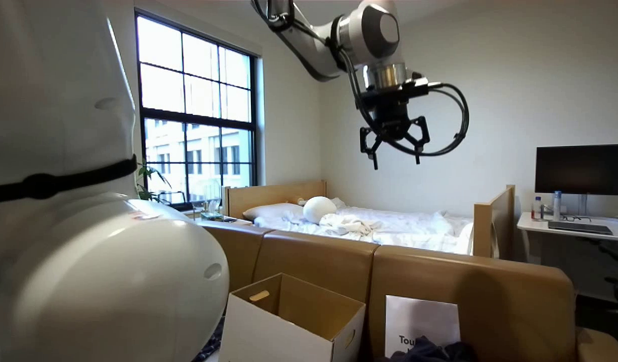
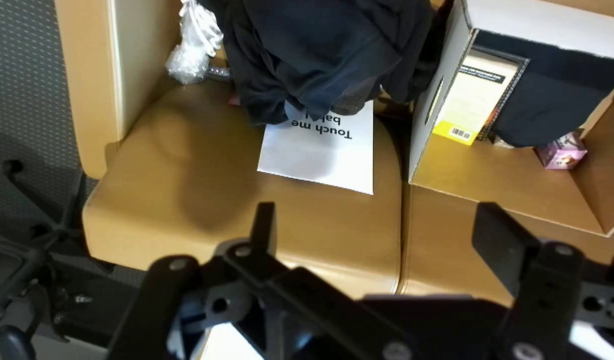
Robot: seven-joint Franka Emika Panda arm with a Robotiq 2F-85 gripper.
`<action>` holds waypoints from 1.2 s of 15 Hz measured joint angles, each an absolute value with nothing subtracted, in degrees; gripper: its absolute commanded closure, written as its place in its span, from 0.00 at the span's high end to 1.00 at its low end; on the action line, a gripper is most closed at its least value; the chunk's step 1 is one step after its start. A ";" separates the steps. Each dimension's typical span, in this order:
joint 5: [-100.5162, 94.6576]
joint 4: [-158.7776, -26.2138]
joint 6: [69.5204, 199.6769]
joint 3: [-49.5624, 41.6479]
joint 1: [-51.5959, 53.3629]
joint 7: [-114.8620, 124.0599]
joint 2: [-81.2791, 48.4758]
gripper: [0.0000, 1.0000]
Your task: Remove the hoodie from the box and put it on the couch
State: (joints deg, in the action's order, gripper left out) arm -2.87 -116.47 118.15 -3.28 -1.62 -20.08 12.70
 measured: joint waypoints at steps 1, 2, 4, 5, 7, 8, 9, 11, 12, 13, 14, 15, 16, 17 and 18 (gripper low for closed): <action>-3.07 -117.92 120.72 -3.05 -1.35 -19.83 11.46 1.00; -3.37 -118.87 123.03 -2.84 -1.22 -19.64 9.77 1.00; -3.89 -119.23 126.24 -2.66 -1.22 -19.62 5.48 1.00; -3.89 -119.00 127.63 -2.79 -1.26 -19.60 3.14 1.00; -3.29 -117.91 130.26 -3.39 -1.49 -18.79 -1.56 1.00; -2.45 -117.18 131.39 -3.78 -1.76 -17.69 -3.80 1.00; -1.65 -116.39 132.36 -4.07 -2.16 -16.28 -5.92 1.00; -0.03 -114.95 133.45 -4.44 -2.96 -13.97 -9.83 1.00; 0.92 -114.15 133.45 -4.47 -3.34 -13.25 -11.78 1.00; 1.96 -113.36 133.45 -4.46 -3.63 -12.93 -13.63 1.00; 2.86 -112.56 133.44 -4.45 -3.81 -12.74 -15.50 1.00; 3.53 -111.78 133.44 -4.41 -3.91 -12.36 -17.29 1.00; 4.16 -111.08 133.44 -4.31 -4.00 -12.00 -18.91 1.00; 4.60 -110.34 133.44 -4.11 -4.12 -11.65 -20.45 1.00; 4.93 -109.67 133.43 -3.89 -4.25 -11.27 -21.81 1.00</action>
State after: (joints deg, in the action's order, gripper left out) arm 4.93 -109.67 133.43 -3.89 -4.25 -11.27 -21.81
